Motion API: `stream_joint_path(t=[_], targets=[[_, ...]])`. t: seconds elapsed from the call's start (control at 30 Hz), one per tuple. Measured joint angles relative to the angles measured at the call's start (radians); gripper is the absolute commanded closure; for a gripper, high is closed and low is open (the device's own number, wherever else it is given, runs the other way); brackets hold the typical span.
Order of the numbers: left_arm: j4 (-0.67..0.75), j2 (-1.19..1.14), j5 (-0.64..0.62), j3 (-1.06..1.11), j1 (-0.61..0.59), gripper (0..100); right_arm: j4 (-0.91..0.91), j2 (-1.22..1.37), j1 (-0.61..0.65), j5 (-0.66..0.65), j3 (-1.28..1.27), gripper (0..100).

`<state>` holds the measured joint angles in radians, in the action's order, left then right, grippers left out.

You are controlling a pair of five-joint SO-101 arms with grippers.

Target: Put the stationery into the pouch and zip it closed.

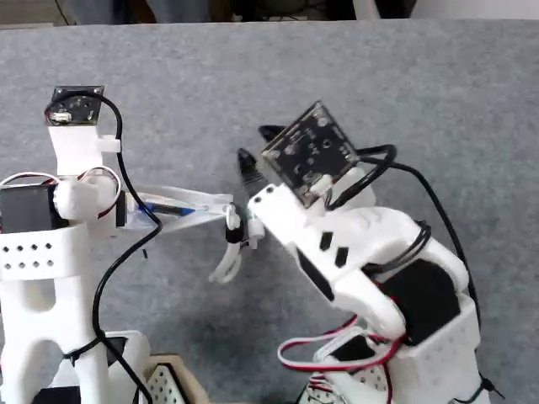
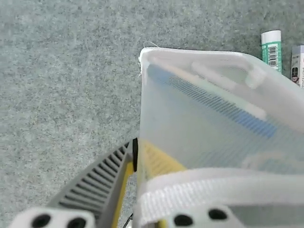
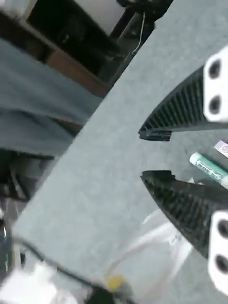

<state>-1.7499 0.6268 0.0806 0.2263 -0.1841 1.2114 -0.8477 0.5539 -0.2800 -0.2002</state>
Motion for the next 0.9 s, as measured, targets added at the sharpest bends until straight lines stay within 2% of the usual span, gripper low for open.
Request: stream_joint_path(t=[0.23,0.43,0.67,0.9], targets=[[0.000,0.000,0.000,0.000,-0.003,97,-0.172,0.003,-0.014,0.000,-0.242,87.4],[0.000,0.000,0.000,0.000,-0.003,97,-0.210,0.120,-0.046,0.000,-0.267,87.4],[0.000,0.000,0.000,0.000,-0.003,97,-0.209,0.402,-0.129,0.084,-0.149,87.4],[0.000,0.002,0.000,0.009,-0.003,97,-0.118,0.747,-0.140,0.157,0.029,87.4]])
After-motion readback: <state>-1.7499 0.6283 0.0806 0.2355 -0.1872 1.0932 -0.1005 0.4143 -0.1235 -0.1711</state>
